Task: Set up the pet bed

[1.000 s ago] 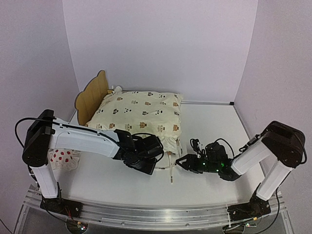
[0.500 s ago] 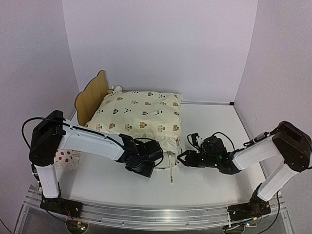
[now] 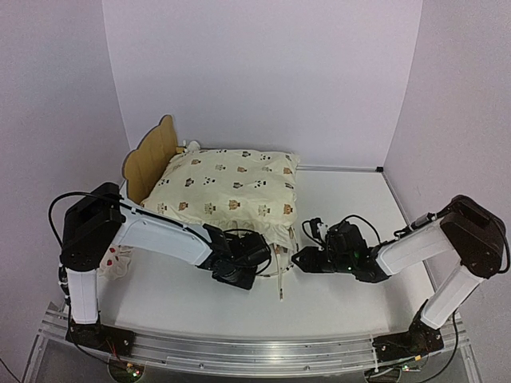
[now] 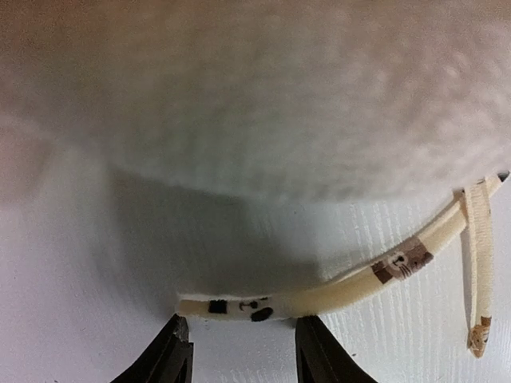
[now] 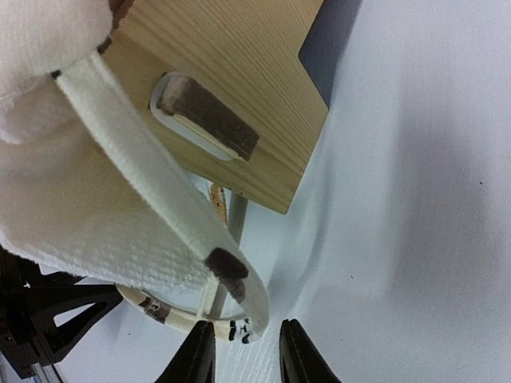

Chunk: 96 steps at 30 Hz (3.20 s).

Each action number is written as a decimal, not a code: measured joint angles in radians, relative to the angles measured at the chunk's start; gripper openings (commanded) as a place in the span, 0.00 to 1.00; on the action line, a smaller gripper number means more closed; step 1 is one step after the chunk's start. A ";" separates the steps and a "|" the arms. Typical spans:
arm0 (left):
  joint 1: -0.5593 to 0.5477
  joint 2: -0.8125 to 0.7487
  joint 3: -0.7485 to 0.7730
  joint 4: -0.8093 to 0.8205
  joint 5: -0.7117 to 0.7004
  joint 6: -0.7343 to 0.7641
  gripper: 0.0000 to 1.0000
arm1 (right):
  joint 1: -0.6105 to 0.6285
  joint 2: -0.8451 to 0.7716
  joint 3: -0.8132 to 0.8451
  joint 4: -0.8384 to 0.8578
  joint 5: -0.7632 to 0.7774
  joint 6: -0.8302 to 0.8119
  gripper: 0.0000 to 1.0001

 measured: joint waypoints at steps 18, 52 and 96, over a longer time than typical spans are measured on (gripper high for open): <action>0.002 0.007 0.010 0.026 0.004 -0.019 0.59 | 0.000 0.002 0.005 -0.014 0.002 -0.003 0.22; 0.001 -0.104 -0.006 0.062 -0.109 -0.076 0.60 | 0.000 0.003 0.014 -0.019 -0.017 -0.002 0.17; 0.018 0.009 -0.025 0.102 -0.078 -0.111 0.01 | 0.000 0.040 0.035 -0.022 -0.029 0.005 0.11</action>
